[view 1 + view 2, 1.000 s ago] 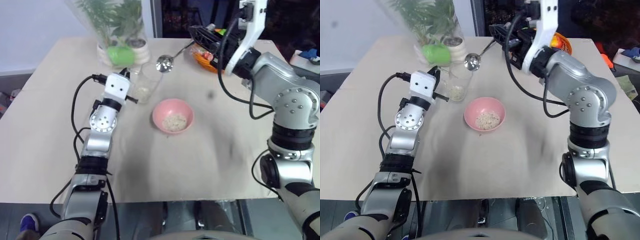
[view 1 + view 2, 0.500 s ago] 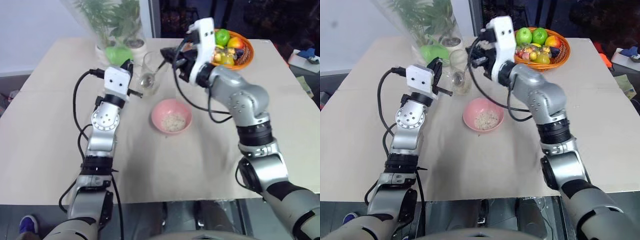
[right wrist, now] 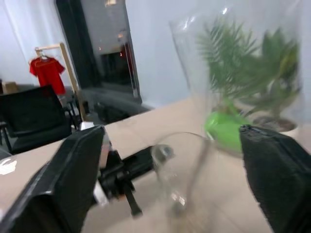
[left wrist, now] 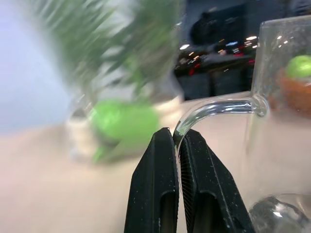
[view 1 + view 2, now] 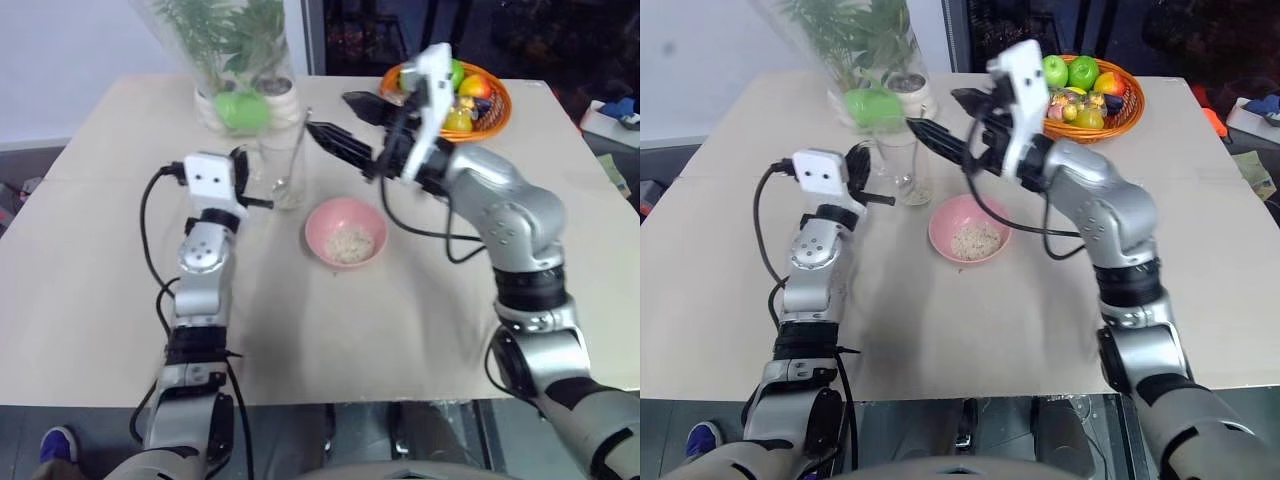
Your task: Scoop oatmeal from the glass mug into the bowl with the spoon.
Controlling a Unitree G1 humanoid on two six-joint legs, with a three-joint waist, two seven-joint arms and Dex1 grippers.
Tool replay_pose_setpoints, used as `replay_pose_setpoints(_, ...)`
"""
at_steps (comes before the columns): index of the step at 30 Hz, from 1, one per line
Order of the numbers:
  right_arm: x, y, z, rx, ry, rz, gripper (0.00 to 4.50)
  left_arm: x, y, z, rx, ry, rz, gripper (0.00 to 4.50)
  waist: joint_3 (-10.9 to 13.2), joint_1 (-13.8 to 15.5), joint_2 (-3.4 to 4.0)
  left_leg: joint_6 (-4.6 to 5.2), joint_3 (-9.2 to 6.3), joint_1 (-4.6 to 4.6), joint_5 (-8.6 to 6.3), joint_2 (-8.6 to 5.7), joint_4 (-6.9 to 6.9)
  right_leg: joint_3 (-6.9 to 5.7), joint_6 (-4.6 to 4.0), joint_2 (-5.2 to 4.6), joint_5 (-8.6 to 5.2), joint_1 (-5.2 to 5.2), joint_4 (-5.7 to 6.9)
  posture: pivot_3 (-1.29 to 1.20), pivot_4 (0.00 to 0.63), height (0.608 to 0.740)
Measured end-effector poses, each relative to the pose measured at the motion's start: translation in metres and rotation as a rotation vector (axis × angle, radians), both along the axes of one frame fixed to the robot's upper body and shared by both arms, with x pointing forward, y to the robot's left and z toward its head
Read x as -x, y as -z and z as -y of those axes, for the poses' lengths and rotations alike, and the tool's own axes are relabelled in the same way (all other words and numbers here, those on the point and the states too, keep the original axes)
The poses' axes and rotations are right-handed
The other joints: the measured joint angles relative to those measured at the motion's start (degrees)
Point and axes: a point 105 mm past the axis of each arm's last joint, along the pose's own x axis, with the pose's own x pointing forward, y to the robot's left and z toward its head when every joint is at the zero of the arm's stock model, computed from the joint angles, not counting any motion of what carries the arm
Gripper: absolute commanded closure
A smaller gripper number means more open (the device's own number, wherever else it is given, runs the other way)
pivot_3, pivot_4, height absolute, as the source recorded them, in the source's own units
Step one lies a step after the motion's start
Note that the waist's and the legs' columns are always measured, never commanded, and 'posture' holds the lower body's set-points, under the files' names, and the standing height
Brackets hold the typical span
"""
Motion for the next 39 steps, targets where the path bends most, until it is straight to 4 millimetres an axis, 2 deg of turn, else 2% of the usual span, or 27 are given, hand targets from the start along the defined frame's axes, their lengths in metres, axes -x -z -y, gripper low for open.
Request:
replay_pose_setpoints(2, 0.018, 0.007, 0.019, -0.082, -0.066, -0.009, 0.03, 0.005, 0.003, -0.016, 0.051, -0.018, -0.002, 4.50, -0.01, 0.01, -0.02, 0.00, -0.02, 0.01, 0.00, 0.01, 0.00, -0.01, 0.00, 0.00, 0.00, 0.04, -0.02, 0.00, 0.150, 0.740)
replay_pose_setpoints(4, 0.032, 0.021, 0.038, -0.053, -0.051, 0.021, 0.03, 0.008, 0.006, -0.027, 0.083, -0.007, -0.003, 4.50, -0.02, 0.02, -0.03, 0.01, -0.01, 0.02, -0.01, 0.01, 0.00, 0.00, 0.00, -0.01, 0.00, 0.05, -0.02, 0.00, 0.150, 0.740)
replay_pose_setpoints(5, 0.035, 0.034, 0.054, 0.005, -0.004, 0.037, 0.03, 0.013, 0.011, -0.042, 0.128, -0.023, -0.004, 4.50, -0.01, -0.07, -0.04, 0.02, 0.06, 0.10, -0.01, 0.00, 0.03, 0.06, 0.00, -0.04, 0.00, 0.07, -0.17, 0.00, 0.150, 0.740)
replay_pose_setpoints(8, 0.038, 0.041, 0.068, 0.063, 0.078, 0.126, 0.03, 0.015, 0.016, -0.051, 0.165, -0.016, 0.003, 4.50, 0.00, 0.02, -0.06, 0.03, 0.12, 0.38, -0.02, 0.00, 0.02, 0.12, 0.01, -0.01, 0.00, 0.23, -0.04, 0.00, 0.150, 0.740)
replay_pose_setpoints(10, 0.043, 0.056, 0.081, 0.130, 0.116, 0.148, 0.03, 0.017, 0.021, -0.060, 0.170, -0.014, 0.008, 4.50, -0.01, 0.41, -0.11, 0.19, 0.10, 0.68, -0.11, 0.02, -0.06, 0.08, 0.00, 0.03, 0.00, 0.54, -0.11, 0.00, 0.150, 0.740)
replay_pose_setpoints(13, 0.055, 0.081, 0.096, 0.200, 0.125, 0.107, 0.03, 0.022, 0.031, -0.088, 0.184, -0.071, 0.001, 4.50, -0.01, 0.23, -0.11, 0.22, 0.17, 0.73, -0.13, 0.02, -0.03, 0.17, 0.01, 0.01, 0.00, 0.57, -0.10, 0.00, 0.150, 0.740)
replay_pose_setpoints(18, 0.080, 0.091, 0.104, 0.211, 0.114, 0.091, 0.03, 0.014, 0.037, -0.094, 0.178, -0.074, 0.006, 4.50, -0.06, 0.72, -0.19, 0.22, 0.07, 0.80, -0.14, 0.02, 0.00, 0.09, 0.01, 0.01, 0.01, 0.67, -0.06, 0.00, 0.150, 0.740)
replay_pose_setpoints(23, 0.094, 0.094, 0.110, 0.200, 0.117, 0.074, 0.03, 0.011, 0.047, -0.102, 0.189, -0.092, -0.018, 4.50, -0.06, 0.63, -0.19, 0.24, 0.10, 0.87, -0.14, 0.01, 0.00, 0.12, 0.03, -0.01, 0.01, 0.72, -0.07, 0.00, 0.150, 0.740)
replay_pose_setpoints(33, 0.096, 0.080, 0.091, 0.133, 0.031, 0.130, 0.03, 0.007, 0.049, -0.101, 0.188, -0.094, -0.012, 4.50, -0.07, 0.46, -0.19, 0.27, 0.10, 0.96, -0.16, 0.01, 0.00, 0.12, 0.03, -0.02, 0.01, 0.80, -0.07, 0.00, 0.150, 0.740)
replay_pose_setpoints(39, 0.095, 0.074, 0.089, 0.108, 0.038, 0.160, 0.03, 0.008, 0.050, -0.101, 0.185, -0.100, -0.007, 4.50, -0.07, 0.47, -0.19, 0.27, 0.10, 0.96, -0.17, 0.01, 0.00, 0.12, 0.03, -0.02, 0.01, 0.80, -0.06, 0.00, 0.150, 0.740)
